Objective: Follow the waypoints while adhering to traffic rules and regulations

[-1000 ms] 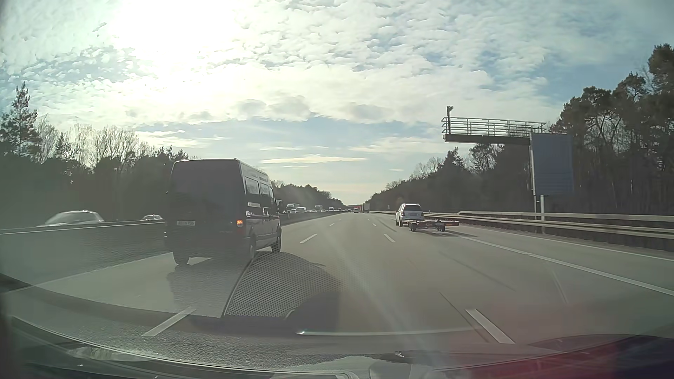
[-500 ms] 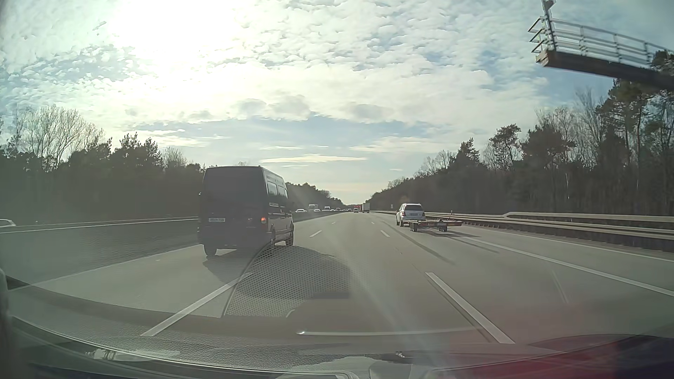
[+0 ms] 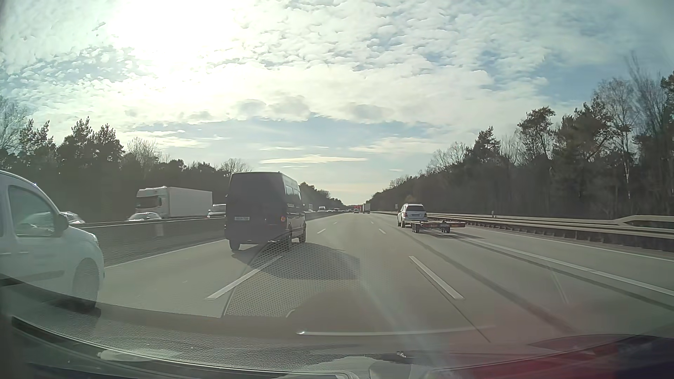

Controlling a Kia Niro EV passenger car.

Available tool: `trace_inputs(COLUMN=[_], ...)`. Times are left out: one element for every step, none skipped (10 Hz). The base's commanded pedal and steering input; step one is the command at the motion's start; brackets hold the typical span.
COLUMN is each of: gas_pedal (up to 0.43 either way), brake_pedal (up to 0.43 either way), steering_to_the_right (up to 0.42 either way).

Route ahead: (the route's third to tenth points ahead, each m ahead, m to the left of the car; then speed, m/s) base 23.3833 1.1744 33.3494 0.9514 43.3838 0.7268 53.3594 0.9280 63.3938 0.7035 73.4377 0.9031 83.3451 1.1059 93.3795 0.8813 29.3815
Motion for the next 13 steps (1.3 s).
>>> trace_inputs(gas_pedal=[0.287, 0.287, 0.287, 0.287, 0.287, 0.287, 0.287, 0.287, 0.287, 0.287, 0.287, 0.287, 0.287], brake_pedal=[0.0, 0.0, 0.0, 0.0, 0.0, 0.0, 0.0, 0.0, 0.0, 0.0, 0.0, 0.0, 0.0], steering_to_the_right=[-0.001, -0.001, -0.001, -0.002, -0.001, -0.001, -0.001, -0.001, -0.001, -0.001, -0.001, -0.001, -0.001])
